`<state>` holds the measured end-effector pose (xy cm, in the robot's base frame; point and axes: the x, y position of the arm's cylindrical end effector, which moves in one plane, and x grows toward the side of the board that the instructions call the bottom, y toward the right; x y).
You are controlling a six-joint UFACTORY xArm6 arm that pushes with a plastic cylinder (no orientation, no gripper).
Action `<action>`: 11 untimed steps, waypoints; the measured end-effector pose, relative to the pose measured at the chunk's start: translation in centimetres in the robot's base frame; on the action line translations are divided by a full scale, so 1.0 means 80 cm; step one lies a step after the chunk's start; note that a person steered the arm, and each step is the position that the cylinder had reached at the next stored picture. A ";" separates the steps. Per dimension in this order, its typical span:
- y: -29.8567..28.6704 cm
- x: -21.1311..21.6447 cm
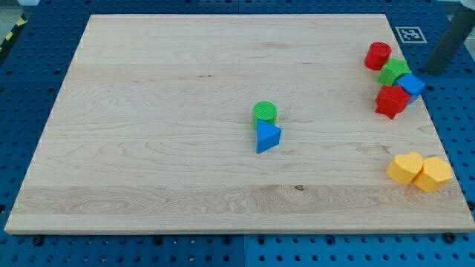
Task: Move the blue cube to the bottom of the green star
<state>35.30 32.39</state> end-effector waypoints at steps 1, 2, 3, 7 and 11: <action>-0.059 0.000; -0.106 0.000; -0.081 -0.004; -0.006 0.066; -0.133 0.065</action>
